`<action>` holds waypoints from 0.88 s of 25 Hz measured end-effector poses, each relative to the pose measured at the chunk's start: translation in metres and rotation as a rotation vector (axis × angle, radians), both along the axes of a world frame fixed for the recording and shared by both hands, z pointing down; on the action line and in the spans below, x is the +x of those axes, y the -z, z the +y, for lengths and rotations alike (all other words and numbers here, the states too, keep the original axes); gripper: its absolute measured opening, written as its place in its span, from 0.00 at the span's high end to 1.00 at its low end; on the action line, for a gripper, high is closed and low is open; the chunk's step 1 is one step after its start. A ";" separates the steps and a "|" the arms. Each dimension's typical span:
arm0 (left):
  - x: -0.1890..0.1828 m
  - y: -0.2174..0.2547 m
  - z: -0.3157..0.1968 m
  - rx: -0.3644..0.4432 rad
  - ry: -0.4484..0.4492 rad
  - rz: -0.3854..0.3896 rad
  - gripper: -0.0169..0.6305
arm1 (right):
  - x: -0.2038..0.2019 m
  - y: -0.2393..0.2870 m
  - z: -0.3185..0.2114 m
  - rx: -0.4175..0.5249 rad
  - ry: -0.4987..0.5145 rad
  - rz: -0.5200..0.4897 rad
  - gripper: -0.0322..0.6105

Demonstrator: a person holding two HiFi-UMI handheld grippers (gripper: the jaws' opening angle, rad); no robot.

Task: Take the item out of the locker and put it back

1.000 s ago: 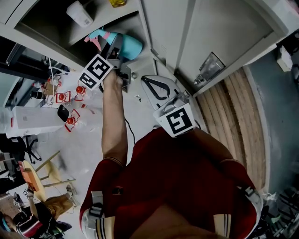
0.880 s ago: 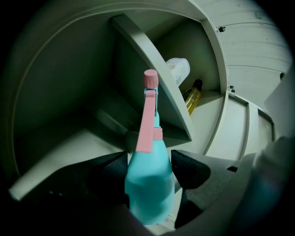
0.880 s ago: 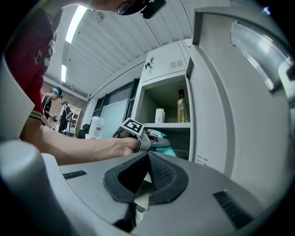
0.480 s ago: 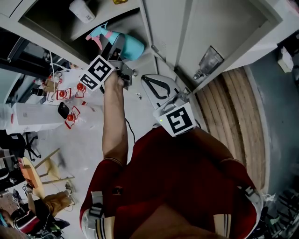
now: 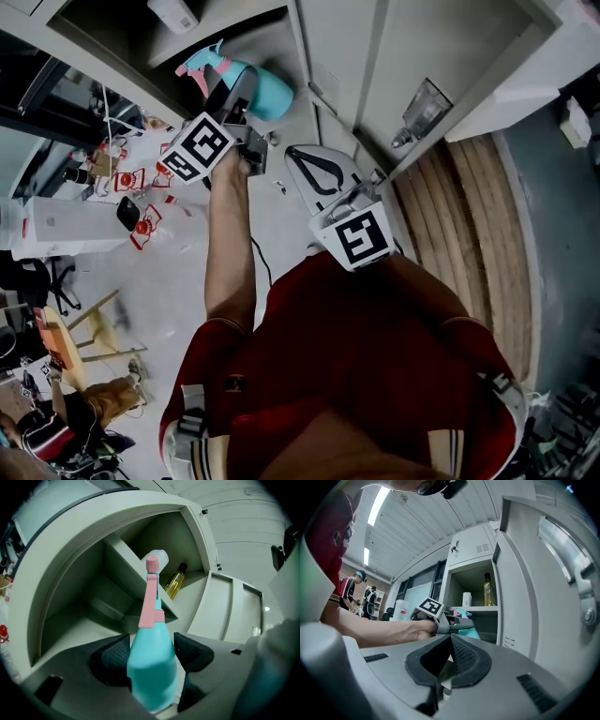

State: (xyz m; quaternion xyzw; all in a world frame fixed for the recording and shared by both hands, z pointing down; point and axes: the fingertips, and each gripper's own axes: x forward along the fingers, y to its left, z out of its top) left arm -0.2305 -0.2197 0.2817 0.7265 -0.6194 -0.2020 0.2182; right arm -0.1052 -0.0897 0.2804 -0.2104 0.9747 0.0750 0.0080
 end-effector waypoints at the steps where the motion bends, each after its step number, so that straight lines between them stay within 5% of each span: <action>1: 0.000 0.000 0.003 -0.003 0.002 -0.017 0.51 | 0.000 -0.001 0.001 -0.002 0.002 0.001 0.95; 22: 0.029 -0.018 0.051 0.081 -0.021 -0.220 0.51 | 0.004 -0.022 0.001 -0.049 -0.038 0.023 0.95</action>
